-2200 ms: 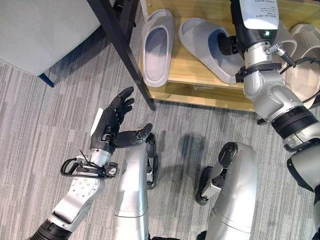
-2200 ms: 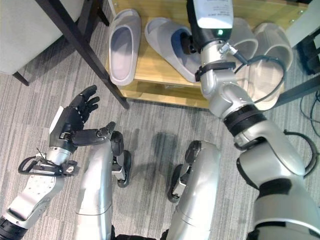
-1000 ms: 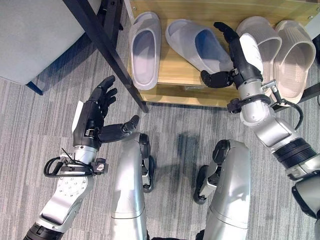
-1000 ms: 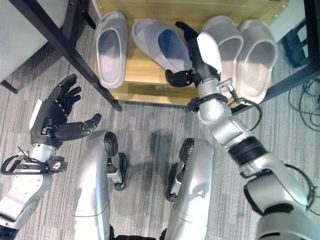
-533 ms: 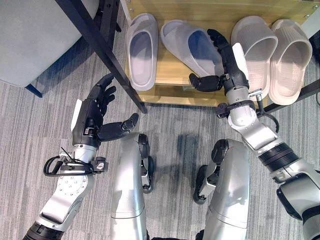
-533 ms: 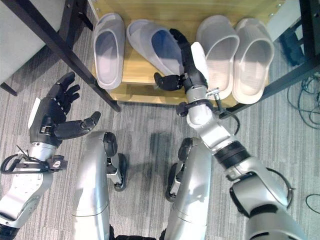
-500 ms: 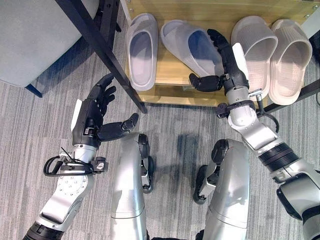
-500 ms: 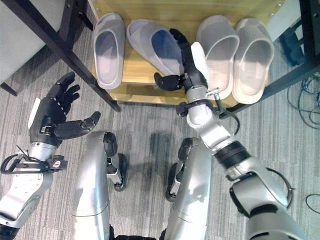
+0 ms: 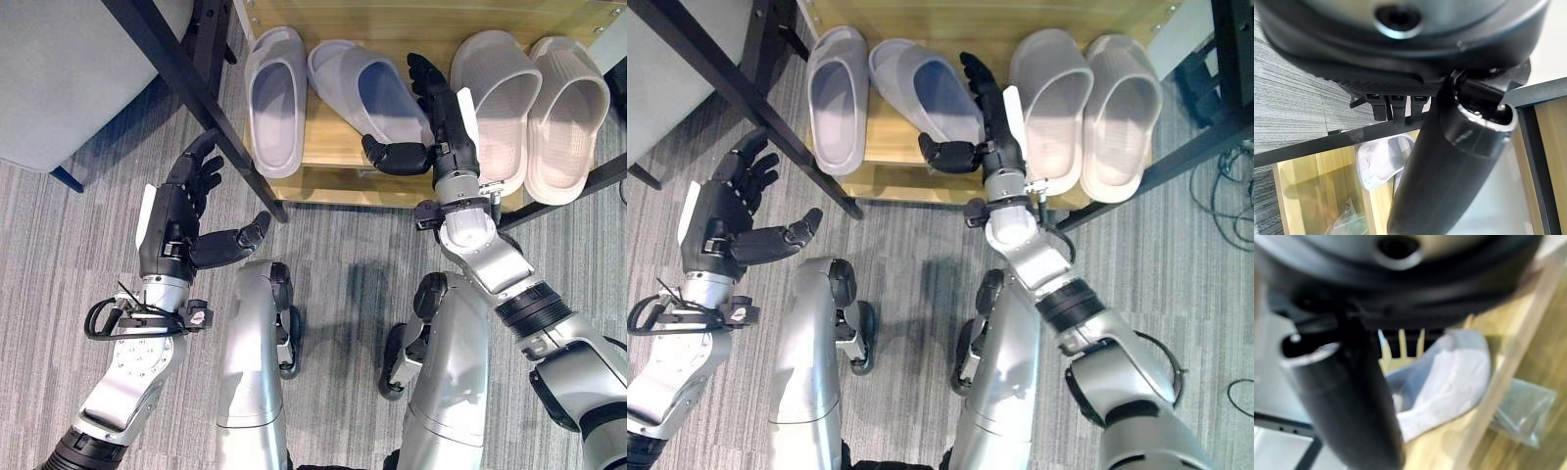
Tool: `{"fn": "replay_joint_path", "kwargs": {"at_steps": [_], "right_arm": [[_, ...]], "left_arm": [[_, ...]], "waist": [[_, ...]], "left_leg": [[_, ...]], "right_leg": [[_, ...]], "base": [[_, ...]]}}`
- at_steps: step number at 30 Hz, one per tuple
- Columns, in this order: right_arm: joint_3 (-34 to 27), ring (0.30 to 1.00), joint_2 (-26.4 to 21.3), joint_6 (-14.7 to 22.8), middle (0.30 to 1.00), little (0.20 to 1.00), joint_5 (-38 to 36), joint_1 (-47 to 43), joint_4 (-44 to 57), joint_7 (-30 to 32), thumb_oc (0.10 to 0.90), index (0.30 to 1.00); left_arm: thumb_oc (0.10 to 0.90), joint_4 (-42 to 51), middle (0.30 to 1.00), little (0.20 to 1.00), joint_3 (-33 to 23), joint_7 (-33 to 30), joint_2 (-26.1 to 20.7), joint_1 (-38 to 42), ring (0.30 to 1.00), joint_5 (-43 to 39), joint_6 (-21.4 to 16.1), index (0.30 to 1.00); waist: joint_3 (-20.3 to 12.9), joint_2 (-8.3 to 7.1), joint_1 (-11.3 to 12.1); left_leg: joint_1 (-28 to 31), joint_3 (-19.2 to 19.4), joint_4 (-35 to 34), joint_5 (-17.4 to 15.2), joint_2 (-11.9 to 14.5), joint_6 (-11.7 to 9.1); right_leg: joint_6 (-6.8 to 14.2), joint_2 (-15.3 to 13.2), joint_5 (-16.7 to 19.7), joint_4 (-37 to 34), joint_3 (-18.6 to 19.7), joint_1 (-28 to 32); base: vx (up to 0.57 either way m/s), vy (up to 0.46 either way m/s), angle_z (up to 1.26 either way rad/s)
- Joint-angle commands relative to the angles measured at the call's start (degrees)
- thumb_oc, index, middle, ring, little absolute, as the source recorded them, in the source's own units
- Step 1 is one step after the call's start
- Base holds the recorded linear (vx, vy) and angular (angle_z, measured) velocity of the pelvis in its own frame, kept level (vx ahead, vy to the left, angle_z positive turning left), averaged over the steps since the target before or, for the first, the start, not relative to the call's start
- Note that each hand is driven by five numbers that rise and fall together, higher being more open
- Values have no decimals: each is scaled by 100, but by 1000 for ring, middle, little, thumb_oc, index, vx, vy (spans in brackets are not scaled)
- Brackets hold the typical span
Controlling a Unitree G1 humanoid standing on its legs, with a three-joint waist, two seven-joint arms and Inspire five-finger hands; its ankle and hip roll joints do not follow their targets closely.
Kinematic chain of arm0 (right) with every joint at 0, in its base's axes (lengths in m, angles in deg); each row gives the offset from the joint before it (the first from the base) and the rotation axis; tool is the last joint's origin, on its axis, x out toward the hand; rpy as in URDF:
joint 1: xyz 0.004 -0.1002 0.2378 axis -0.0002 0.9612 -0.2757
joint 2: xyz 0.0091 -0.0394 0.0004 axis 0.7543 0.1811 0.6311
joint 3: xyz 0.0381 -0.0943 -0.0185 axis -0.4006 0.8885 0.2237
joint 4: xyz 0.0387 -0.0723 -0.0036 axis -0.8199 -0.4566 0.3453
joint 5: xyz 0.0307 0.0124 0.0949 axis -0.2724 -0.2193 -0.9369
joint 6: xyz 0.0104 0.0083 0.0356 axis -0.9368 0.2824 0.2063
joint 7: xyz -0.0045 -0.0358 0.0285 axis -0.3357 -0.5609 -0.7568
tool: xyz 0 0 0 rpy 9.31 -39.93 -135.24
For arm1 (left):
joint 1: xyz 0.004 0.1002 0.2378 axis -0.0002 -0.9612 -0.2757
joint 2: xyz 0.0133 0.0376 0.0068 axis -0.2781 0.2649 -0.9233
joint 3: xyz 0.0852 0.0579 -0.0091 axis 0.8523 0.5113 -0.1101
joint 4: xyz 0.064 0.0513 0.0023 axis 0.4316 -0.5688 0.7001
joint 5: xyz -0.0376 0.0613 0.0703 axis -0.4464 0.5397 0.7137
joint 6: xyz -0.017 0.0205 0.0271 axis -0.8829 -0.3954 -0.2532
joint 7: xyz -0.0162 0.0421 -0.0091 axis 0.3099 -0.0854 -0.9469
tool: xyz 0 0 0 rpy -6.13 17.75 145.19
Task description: Arrange the slippers neatly on the shoe rack.
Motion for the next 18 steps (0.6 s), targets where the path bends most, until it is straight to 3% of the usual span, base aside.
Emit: {"fn": "replay_joint_path", "kwargs": {"at_steps": [1,18], "right_arm": [[77,900,318,600,900,900,-470,-170,841,-301,800,900],[259,900,91,601,900,900,-711,170,1666,-572,800,900]], "left_arm": [[800,573,900,900,-108,-276,94,523,900,257,-647,900],[800,849,900,900,-168,-318,68,433,900,278,-729,900]], "waist": [[-203,54,247],[-203,97,289]], "left_leg": [[4,-49,10,-430,-136,-162],[4,-172,-25,-352,-85,-177]], "right_leg": [[-369,-103,442,27,-52,-118],[-290,-110,617,-230,-173,-118]], "base": [[0,0,0],[-6,12,-1]]}}
